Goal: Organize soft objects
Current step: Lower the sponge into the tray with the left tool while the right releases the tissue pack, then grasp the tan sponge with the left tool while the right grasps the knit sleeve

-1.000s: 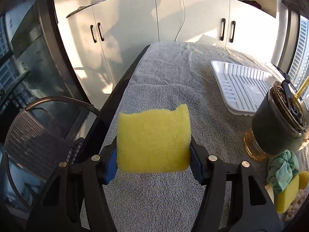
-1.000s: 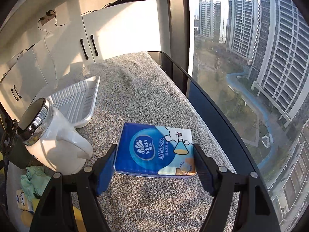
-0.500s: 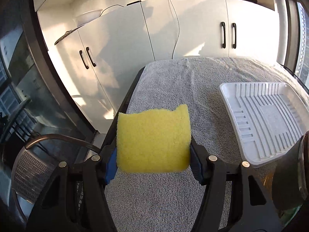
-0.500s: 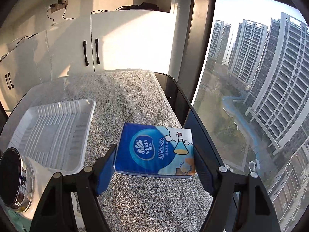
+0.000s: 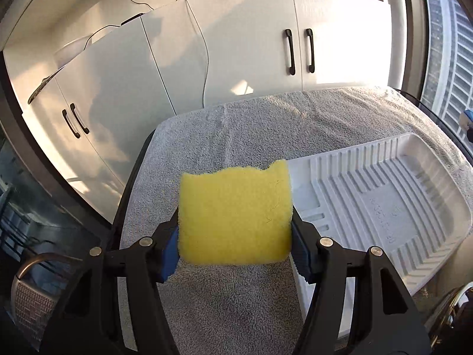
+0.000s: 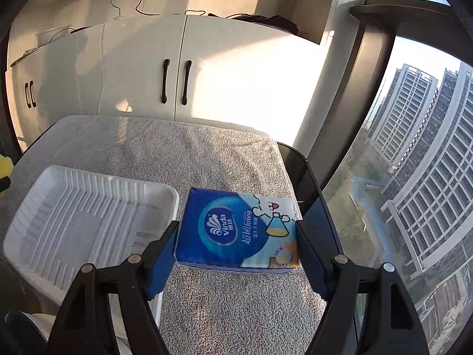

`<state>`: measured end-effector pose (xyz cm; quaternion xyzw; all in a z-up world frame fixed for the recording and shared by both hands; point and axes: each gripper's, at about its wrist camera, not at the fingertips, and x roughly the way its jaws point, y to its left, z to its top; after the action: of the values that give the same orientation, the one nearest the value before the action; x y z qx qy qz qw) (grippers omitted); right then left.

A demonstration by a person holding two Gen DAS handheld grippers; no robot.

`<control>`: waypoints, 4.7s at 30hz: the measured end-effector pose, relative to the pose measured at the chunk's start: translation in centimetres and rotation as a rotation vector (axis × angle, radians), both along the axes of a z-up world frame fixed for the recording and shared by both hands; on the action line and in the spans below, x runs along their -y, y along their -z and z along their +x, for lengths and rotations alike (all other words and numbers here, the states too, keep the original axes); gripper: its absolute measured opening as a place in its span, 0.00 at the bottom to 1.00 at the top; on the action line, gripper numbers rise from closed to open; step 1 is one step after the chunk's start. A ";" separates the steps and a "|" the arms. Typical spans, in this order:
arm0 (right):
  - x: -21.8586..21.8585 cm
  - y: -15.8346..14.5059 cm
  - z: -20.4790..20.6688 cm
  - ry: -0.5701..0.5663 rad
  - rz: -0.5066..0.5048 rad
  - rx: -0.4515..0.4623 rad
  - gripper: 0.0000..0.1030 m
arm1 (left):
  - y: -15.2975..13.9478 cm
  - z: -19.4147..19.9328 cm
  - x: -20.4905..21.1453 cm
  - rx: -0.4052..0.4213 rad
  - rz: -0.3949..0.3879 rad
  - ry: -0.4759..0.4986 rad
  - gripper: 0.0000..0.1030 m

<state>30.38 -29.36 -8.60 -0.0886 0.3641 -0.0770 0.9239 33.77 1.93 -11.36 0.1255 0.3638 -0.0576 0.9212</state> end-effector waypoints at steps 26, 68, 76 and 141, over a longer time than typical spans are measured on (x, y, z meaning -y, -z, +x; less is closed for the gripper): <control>-6.9 5.9 7.2 -0.400 0.170 -0.276 0.75 | 3.6 4.2 4.8 -0.175 -0.087 0.135 0.59; -1.4 4.4 3.9 -0.224 0.220 -0.258 0.88 | -0.3 -0.5 1.1 -0.057 -0.062 0.020 0.65; 2.4 4.1 0.3 -0.145 0.266 -0.229 0.88 | -0.3 -3.5 -2.6 -0.037 -0.112 -0.038 0.65; -8.5 7.8 -32.9 -0.233 0.289 -0.297 0.88 | 4.9 -30.1 1.5 -0.245 -0.265 0.128 0.66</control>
<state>-2.48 -20.91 -16.39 -0.0073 0.4906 0.0968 0.8660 3.70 0.43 -16.22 0.0181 0.4536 -0.1784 0.8730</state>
